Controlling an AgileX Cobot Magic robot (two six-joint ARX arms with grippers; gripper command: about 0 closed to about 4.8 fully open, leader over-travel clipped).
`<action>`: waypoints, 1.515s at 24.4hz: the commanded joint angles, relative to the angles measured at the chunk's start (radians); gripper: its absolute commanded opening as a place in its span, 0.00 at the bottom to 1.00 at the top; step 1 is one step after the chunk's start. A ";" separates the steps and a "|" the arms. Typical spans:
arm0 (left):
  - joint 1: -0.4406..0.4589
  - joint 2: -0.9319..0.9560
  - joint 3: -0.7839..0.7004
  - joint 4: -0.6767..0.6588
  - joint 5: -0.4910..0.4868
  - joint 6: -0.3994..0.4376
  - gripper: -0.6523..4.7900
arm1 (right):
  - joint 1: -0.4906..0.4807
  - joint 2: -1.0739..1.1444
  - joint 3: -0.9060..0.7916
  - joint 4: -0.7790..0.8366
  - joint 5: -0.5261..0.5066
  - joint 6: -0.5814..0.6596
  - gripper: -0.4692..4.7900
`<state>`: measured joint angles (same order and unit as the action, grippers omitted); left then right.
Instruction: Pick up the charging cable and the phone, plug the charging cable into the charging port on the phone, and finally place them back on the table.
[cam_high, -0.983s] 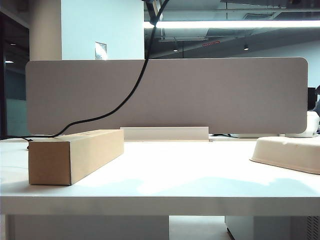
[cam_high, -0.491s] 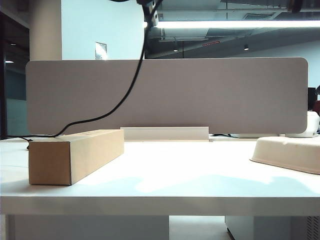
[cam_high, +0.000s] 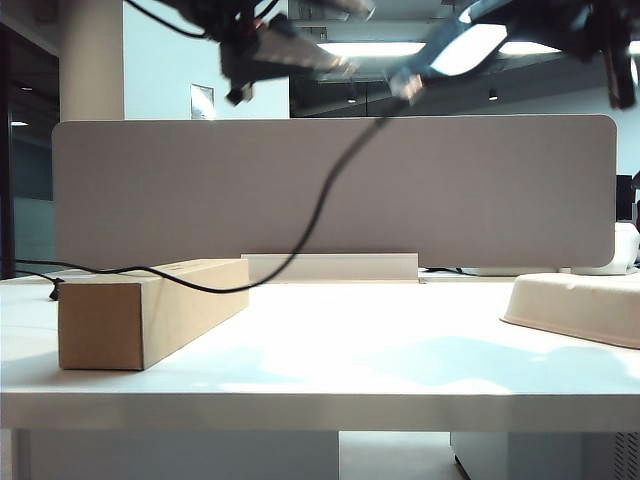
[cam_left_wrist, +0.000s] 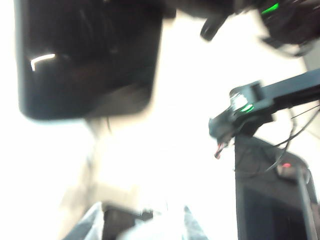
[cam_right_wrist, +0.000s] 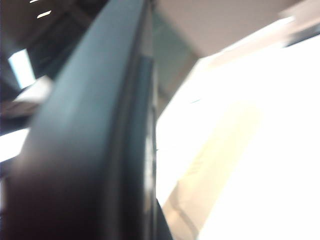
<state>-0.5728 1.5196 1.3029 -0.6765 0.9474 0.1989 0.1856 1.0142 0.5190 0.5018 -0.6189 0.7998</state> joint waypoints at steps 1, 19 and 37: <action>0.042 -0.013 0.005 -0.101 -0.005 0.014 0.47 | -0.002 -0.002 0.008 -0.117 0.225 -0.068 0.08; 0.057 -0.166 0.005 -0.333 -0.274 0.120 0.11 | -0.138 0.296 0.007 -0.292 0.407 -0.066 0.08; 0.057 -0.204 0.004 -0.392 -0.323 0.135 0.11 | -0.219 0.394 0.007 -0.369 0.444 -0.042 0.54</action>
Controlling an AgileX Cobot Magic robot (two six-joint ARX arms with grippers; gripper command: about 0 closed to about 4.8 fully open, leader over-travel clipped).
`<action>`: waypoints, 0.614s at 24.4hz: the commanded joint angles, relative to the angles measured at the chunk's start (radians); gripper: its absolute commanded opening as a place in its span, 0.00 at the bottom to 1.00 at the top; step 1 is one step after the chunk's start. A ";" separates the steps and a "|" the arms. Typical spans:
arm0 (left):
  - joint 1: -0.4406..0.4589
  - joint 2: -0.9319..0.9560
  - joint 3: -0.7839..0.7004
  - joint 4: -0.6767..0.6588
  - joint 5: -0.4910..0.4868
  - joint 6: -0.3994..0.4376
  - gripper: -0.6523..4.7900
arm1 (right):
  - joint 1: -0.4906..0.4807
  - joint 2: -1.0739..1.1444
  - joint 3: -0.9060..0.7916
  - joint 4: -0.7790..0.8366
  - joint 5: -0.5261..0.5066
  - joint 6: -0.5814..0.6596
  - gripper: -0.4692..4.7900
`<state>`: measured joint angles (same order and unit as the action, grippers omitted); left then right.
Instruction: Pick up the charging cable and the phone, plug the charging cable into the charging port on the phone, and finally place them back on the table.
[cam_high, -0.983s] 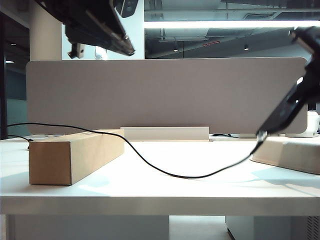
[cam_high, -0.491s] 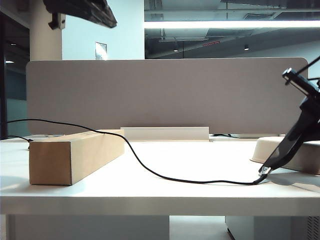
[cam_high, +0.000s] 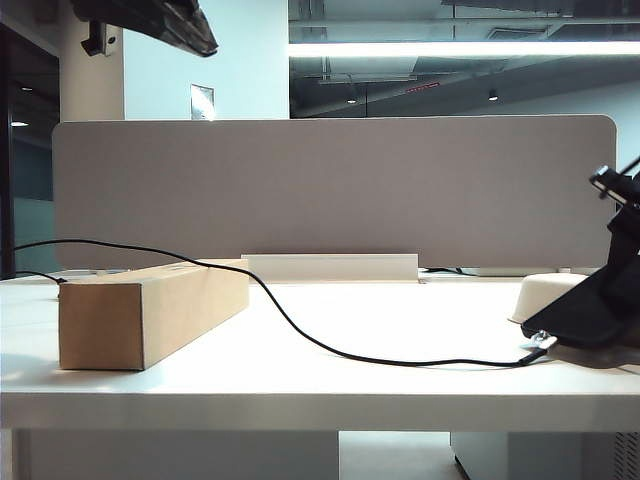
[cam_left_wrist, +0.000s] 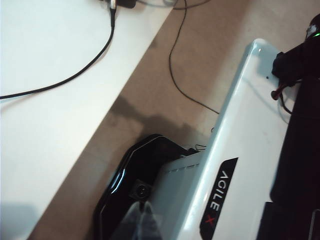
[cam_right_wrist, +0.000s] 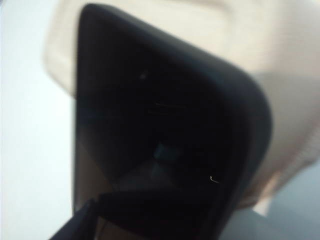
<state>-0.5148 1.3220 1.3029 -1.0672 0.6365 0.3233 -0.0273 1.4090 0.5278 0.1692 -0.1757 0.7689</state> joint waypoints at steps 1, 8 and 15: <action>-0.001 -0.006 0.004 -0.001 -0.012 0.010 0.11 | -0.005 -0.002 -0.002 -0.038 -0.004 -0.010 0.57; -0.001 -0.006 0.005 -0.003 -0.012 0.010 0.11 | -0.005 -0.028 -0.002 -0.096 -0.025 -0.018 0.73; -0.001 -0.013 0.005 -0.010 -0.012 0.018 0.11 | -0.005 -0.094 -0.002 -0.165 -0.027 -0.033 0.73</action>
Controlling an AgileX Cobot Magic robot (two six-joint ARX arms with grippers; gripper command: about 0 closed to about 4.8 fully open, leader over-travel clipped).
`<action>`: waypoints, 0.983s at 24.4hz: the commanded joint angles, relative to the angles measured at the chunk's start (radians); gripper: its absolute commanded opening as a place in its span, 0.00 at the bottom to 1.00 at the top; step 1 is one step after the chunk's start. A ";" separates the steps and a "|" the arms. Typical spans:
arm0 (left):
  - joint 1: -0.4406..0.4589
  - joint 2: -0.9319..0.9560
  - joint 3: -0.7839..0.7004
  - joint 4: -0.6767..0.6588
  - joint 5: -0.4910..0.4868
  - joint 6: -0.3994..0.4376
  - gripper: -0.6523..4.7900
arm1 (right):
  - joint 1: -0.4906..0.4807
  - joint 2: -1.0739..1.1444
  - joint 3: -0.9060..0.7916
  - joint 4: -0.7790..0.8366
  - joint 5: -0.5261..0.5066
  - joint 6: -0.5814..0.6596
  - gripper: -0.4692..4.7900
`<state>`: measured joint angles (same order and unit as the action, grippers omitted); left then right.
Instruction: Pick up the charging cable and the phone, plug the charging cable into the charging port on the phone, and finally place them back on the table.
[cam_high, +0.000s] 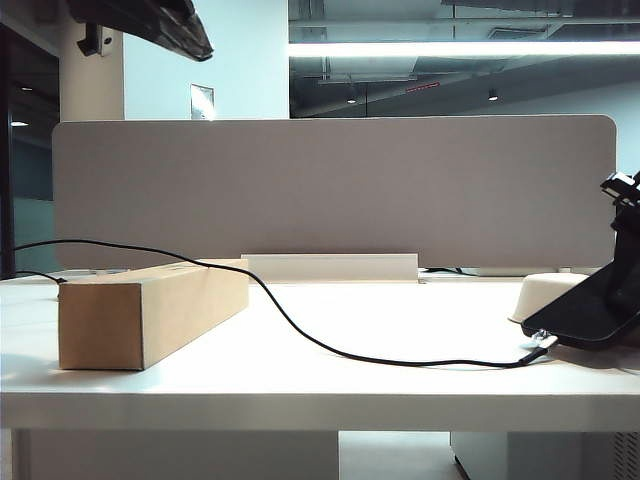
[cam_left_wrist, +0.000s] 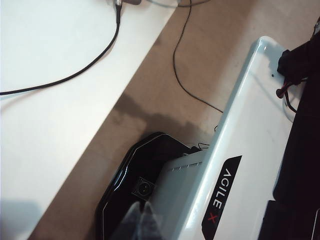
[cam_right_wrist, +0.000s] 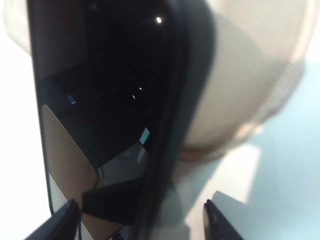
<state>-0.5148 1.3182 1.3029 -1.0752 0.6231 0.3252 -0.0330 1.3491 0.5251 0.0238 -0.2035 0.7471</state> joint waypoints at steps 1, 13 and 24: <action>-0.001 -0.009 0.004 -0.001 0.001 0.016 0.11 | 0.001 -0.046 0.001 -0.025 0.001 -0.011 0.73; 0.008 -0.106 -0.007 0.027 -0.239 -0.004 0.11 | 0.000 -0.388 0.000 -0.208 0.003 -0.291 0.40; 0.074 -0.468 -0.402 0.438 -0.386 -0.150 0.11 | 0.003 -0.668 -0.115 -0.142 -0.009 -0.501 0.08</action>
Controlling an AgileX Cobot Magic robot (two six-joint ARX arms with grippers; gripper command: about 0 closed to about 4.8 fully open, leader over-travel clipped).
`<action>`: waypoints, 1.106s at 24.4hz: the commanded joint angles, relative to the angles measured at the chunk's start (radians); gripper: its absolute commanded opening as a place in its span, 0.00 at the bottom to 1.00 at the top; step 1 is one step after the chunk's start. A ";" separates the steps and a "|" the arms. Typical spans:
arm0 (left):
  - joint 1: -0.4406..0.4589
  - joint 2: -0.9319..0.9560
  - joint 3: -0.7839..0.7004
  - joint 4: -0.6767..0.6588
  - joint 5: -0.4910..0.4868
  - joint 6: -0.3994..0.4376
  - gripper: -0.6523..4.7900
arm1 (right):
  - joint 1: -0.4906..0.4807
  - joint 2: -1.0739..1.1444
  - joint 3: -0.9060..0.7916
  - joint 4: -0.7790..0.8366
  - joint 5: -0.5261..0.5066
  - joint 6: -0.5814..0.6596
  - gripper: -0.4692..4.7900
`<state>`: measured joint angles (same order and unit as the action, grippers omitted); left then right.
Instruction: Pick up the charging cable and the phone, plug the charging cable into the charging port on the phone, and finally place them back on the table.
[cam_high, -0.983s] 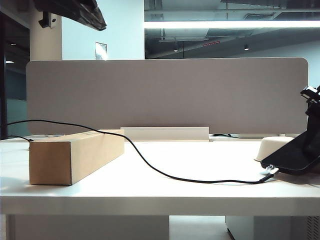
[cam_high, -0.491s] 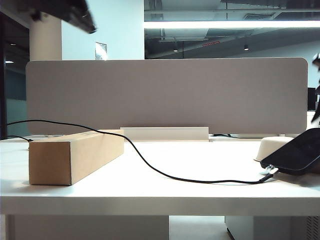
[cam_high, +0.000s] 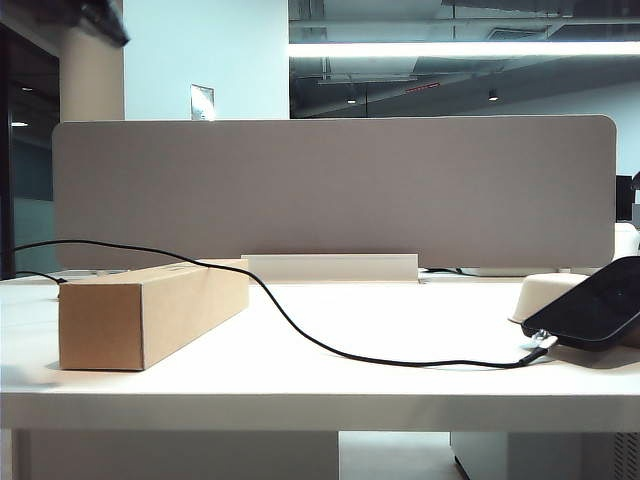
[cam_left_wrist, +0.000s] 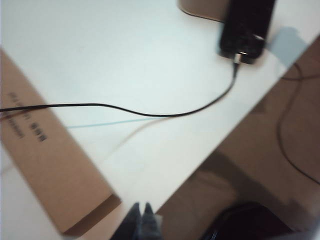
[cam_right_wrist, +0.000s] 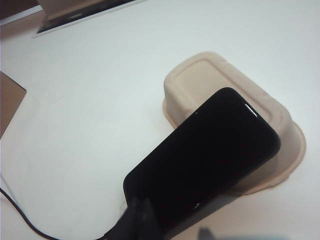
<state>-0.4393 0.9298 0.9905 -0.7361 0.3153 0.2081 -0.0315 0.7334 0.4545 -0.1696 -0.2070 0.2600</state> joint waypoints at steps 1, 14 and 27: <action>-0.001 -0.108 -0.122 0.127 -0.095 -0.044 0.11 | 0.001 -0.075 -0.064 0.067 -0.005 -0.014 0.08; -0.002 -0.500 -0.743 0.689 -0.282 -0.339 0.11 | 0.006 -0.481 -0.323 0.171 -0.009 0.006 0.08; -0.002 -0.517 -0.985 0.965 -0.296 -0.234 0.11 | 0.006 -0.733 -0.454 0.099 -0.020 0.000 0.08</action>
<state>-0.4408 0.4141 0.0273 0.1726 0.0223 -0.0387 -0.0250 -0.0006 0.0063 -0.0551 -0.2218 0.2672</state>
